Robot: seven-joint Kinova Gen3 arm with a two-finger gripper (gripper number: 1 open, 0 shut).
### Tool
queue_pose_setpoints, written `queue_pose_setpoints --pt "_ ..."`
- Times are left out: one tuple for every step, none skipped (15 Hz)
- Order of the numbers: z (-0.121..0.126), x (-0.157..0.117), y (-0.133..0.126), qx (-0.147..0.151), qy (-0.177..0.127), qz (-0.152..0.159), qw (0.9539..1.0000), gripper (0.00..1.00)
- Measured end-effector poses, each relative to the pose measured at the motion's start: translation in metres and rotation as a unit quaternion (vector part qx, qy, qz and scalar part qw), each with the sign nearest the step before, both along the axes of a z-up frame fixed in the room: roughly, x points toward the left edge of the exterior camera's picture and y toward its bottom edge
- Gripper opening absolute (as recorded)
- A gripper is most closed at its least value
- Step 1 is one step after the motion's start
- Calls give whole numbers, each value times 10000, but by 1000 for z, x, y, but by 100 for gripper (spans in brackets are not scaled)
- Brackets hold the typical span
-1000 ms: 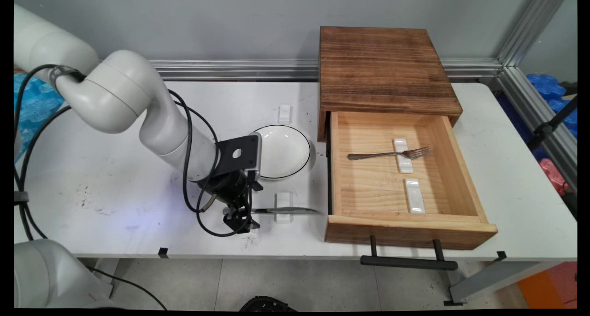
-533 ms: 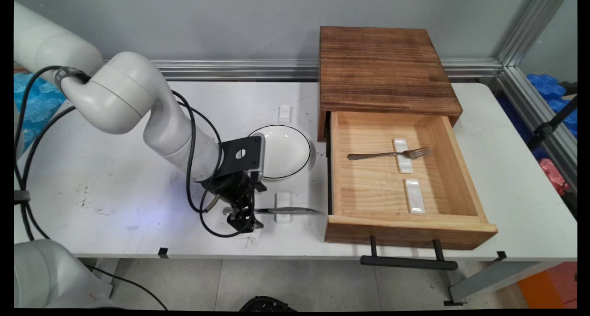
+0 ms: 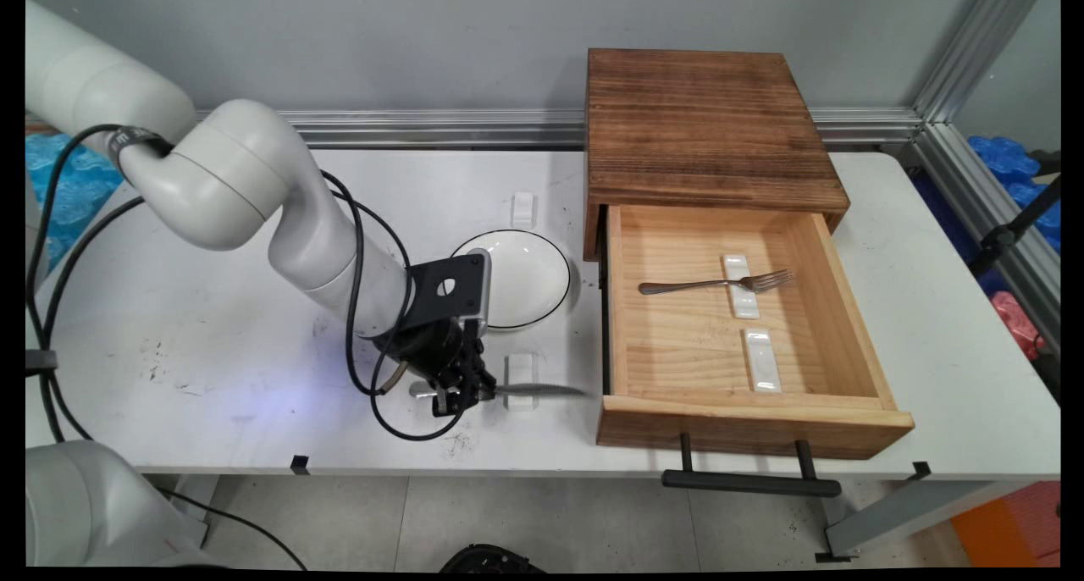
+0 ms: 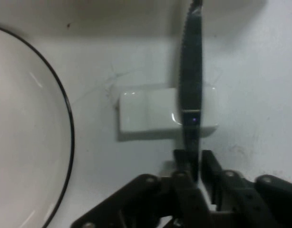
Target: Place the picked object into the drawer
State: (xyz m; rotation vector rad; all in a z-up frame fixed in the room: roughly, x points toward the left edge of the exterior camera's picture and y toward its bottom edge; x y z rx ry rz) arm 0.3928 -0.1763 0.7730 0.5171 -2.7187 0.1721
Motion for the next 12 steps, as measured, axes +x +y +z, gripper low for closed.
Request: queue_pose_setpoints --pt "0 0 0 6 2 -2 10000 0" --pt "0 -1 1 16 7 -5 10000 0" --pt "0 -1 1 20 9 -8 10000 0" --pt "0 -2 2 20 9 -9 10000 0" --pt "0 -2 1 15 9 -8 10000 0" --pt "1 -3 1 5 10 -5 10000 0" --pt "3 -3 0 -8 9 -1 10000 0" --pt "5 -3 -1 -21 9 2 10000 0" --pt "6 -3 -1 -25 3 5 10000 0" --pt "9 -3 -1 -31 -1 15 10000 0" --pt "13 -2 -1 -26 -13 33 10000 0" --pt "17 -1 0 -16 -24 53 10000 0"
